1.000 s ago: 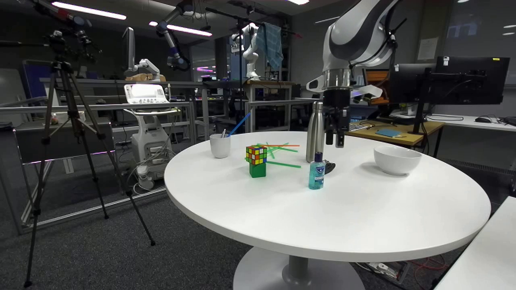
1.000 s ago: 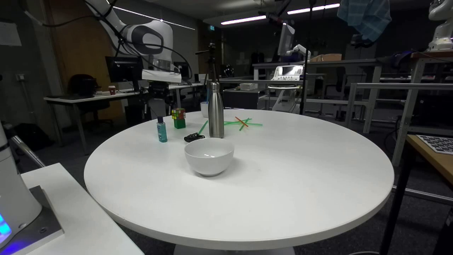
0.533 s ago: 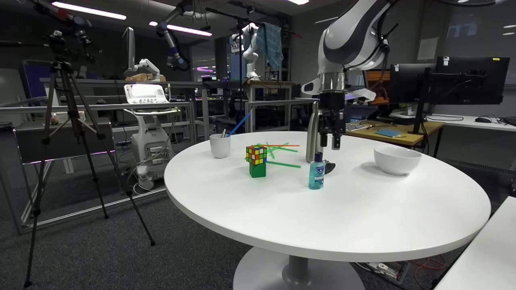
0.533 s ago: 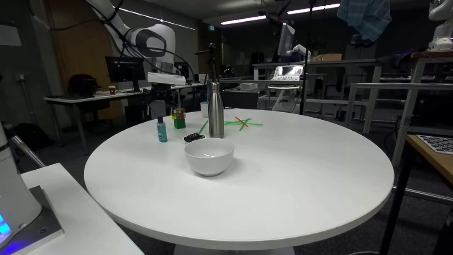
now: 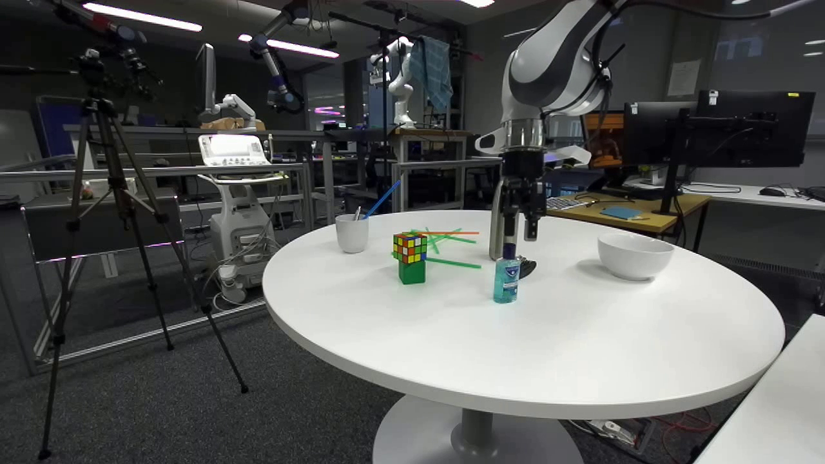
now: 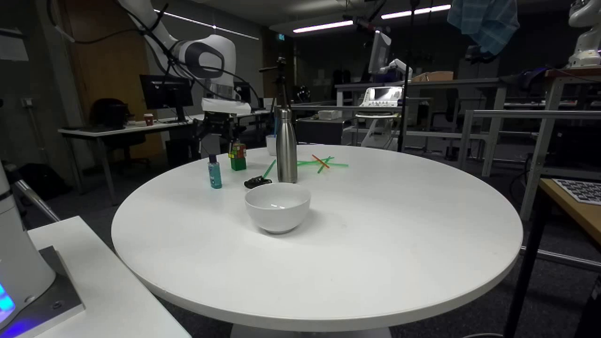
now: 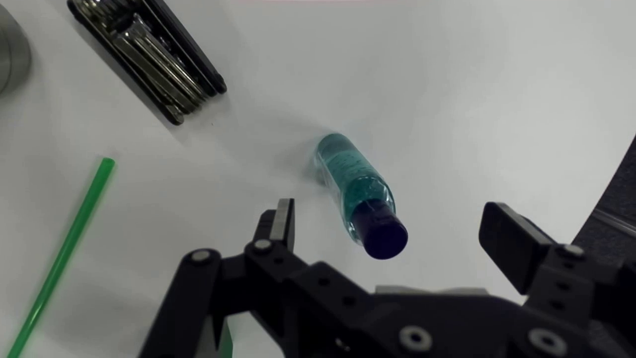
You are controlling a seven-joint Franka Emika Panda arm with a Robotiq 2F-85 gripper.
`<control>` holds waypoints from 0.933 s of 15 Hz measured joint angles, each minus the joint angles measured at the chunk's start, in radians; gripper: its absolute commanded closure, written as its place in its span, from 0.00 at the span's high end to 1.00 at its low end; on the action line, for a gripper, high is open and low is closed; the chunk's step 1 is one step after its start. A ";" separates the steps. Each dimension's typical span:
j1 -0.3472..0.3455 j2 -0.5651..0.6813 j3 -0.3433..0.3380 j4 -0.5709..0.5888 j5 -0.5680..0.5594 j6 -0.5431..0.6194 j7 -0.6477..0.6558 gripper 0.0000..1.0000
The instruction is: Put the blue bottle on top of the block
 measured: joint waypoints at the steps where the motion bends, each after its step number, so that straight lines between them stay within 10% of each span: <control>1: 0.000 0.008 0.003 0.006 0.000 -0.001 -0.002 1.00; 14: -0.008 0.108 0.032 0.083 0.000 -0.034 -0.003 1.00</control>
